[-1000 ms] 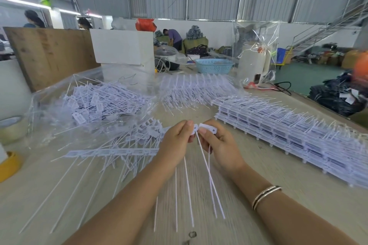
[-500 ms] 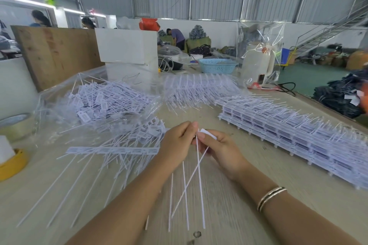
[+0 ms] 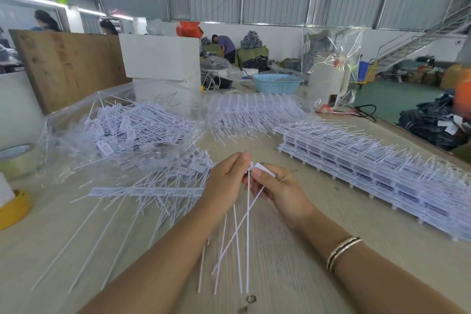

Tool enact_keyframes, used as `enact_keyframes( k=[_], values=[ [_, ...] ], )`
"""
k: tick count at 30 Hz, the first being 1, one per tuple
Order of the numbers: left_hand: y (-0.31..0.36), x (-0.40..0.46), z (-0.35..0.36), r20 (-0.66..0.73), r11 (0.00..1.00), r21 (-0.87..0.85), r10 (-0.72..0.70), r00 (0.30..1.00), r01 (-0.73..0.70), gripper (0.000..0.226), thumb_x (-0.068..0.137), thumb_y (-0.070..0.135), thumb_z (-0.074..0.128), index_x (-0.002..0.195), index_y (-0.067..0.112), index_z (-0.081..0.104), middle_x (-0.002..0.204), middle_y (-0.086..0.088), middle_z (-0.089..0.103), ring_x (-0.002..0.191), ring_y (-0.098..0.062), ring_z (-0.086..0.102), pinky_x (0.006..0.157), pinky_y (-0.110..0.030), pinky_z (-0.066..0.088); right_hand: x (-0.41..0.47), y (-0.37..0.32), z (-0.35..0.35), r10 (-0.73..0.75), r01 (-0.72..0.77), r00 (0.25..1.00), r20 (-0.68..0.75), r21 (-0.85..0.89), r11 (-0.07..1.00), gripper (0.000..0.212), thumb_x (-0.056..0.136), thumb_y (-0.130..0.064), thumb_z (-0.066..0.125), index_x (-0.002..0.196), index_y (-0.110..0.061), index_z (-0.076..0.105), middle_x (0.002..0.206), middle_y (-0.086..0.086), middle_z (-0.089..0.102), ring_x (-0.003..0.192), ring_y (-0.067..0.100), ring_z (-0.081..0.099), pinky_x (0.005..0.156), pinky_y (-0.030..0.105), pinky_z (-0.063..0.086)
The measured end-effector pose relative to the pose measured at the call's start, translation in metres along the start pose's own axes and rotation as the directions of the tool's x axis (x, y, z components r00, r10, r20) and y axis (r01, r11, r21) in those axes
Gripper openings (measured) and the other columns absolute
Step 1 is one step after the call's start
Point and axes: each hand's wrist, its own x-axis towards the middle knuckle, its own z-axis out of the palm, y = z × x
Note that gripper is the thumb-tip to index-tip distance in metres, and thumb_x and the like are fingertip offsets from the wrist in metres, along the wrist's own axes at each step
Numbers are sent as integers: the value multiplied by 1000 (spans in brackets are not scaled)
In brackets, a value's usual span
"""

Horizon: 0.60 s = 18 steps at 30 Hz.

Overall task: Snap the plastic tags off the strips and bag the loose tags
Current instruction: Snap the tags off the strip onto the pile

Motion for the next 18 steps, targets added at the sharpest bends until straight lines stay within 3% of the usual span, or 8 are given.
enact_keyframes(
  k=[2, 4, 9, 12, 15, 17, 18],
  values=[
    [2, -1, 3, -13, 999, -29, -31, 999, 30, 38, 99, 36, 42, 65, 26, 56, 59, 6, 58, 64, -12, 58, 72, -32, 45, 0, -2, 1, -26, 26, 999, -18, -11, 1000, 28, 92, -25, 49, 74, -14, 69, 61, -3, 58, 56, 11, 47, 54, 18, 37],
    [3, -2, 4, -18, 998, -29, -47, 999, 47, 38, 99, 36, 41, 66, 25, 56, 58, 8, 56, 62, -8, 55, 69, -29, 43, 0, -3, 1, -33, 32, 999, -28, -19, 999, 28, 92, -21, 48, 77, -8, 67, 63, -2, 61, 57, 10, 54, 55, 19, 40],
    [3, -2, -5, 46, 981, 180, 67, 997, -74, 40, 99, 30, 42, 60, 21, 48, 57, 3, 44, 56, -8, 43, 59, -25, 34, -2, -8, -5, 24, -21, 999, 31, -84, 996, 36, 96, -17, 51, 64, -20, 66, 60, -4, 62, 57, 10, 55, 58, 24, 40],
    [0, -3, -7, 128, 966, 238, 70, 989, -99, 42, 95, 31, 50, 62, 7, 55, 55, -3, 44, 52, -8, 40, 56, -25, 32, -5, -13, -15, 145, -118, 982, 124, -199, 973, 32, 92, -21, 56, 62, -19, 67, 62, -6, 64, 59, 5, 52, 60, 14, 39],
    [-3, -3, -6, 200, 953, 293, 20, 980, -79, 44, 95, 31, 51, 69, -3, 58, 59, -15, 49, 56, -11, 43, 59, -30, 36, -7, -14, -22, 197, -148, 966, 166, -265, 953, 31, 93, -9, 55, 66, -19, 65, 63, -12, 63, 61, -1, 54, 63, 10, 41],
    [-3, -1, -6, 196, 961, 272, 1, 981, -55, 40, 97, 30, 48, 72, 0, 60, 70, -23, 59, 63, -17, 51, 66, -36, 43, -6, -13, -19, 140, -98, 980, 144, -267, 959, 35, 94, -5, 53, 66, -23, 63, 62, -12, 60, 62, 1, 53, 63, 12, 41],
    [-2, -1, -6, 173, 970, 237, 5, 985, -47, 38, 97, 28, 47, 70, 5, 61, 70, -18, 62, 65, -17, 53, 69, -37, 45, -5, -12, -16, 92, -59, 989, 117, -259, 964, 36, 95, -4, 52, 66, -22, 62, 63, -10, 59, 62, 2, 52, 63, 13, 41]
  ],
)
